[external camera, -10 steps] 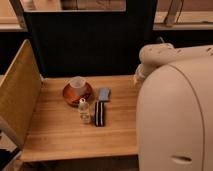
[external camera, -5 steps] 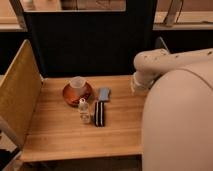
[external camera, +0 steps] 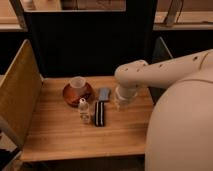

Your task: Knock the bottle over

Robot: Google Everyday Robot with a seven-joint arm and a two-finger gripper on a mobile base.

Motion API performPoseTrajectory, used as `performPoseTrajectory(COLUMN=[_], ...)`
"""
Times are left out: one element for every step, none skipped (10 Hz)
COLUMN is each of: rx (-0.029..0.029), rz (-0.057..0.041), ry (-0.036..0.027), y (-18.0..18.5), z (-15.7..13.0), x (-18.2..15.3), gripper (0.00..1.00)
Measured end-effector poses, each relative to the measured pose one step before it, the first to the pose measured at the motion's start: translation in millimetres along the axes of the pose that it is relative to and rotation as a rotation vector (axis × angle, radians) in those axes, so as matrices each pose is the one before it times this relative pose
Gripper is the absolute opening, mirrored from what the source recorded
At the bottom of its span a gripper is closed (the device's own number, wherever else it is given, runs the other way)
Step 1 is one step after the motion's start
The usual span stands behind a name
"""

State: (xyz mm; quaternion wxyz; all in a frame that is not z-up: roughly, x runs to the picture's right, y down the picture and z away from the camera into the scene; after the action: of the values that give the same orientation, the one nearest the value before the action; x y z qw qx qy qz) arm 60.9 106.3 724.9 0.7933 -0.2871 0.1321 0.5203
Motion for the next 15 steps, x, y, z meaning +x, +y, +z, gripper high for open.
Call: performPoseTrajectory(rx=[-0.02776, -0.03221, -0.0391, -0.02152, 0.00041, 0.00033, -0.00065, -0.00049, -0.00331, -0.01703, -0.0229, -0.03203, -0.03051, -0.02805, -0.02011], rz=[-0.0391, -0.03573, -0.04084, -0.02079, 0.00298, 0.00155, -0.00335, 0.00162, 0.00485, 0.01851, 0.01115, 0.00952, -0.00223, -0.01296, -0.01978], ry=[0.00982, 0.01161, 0.02077, 0.00681, 0.00344, 0.00105, -0.00037, -0.00142, 0.00382, 0.02768, 0.02244, 0.02077, 0.01794, 0.0184, 0.01537], y=[24.73, 25.52, 30.45, 15.93, -1.41, -0.68, 1.67, -0.88, -2.22, -4.51, -0.39, 1.82, 4.94, 6.42, 6.2], z=[6.45, 8.29, 12.05, 6.41, -0.42, -0.07, 0.38, -0.27, 0.49, 5.86, 7.49, 9.66, 9.23, 8.55, 6.49], x=[-4.07, -5.16, -4.59, -3.46, 1.89, 0.64, -1.17, 0.22, 2.73, 14.01, 10.6, 8.05, 2.85, -0.3, -2.48], gripper=[0.0, 0.0, 0.0, 0.0, 0.0, 0.0, 0.0, 0.0, 0.0, 0.0, 0.0, 0.0, 0.0, 0.0, 0.0])
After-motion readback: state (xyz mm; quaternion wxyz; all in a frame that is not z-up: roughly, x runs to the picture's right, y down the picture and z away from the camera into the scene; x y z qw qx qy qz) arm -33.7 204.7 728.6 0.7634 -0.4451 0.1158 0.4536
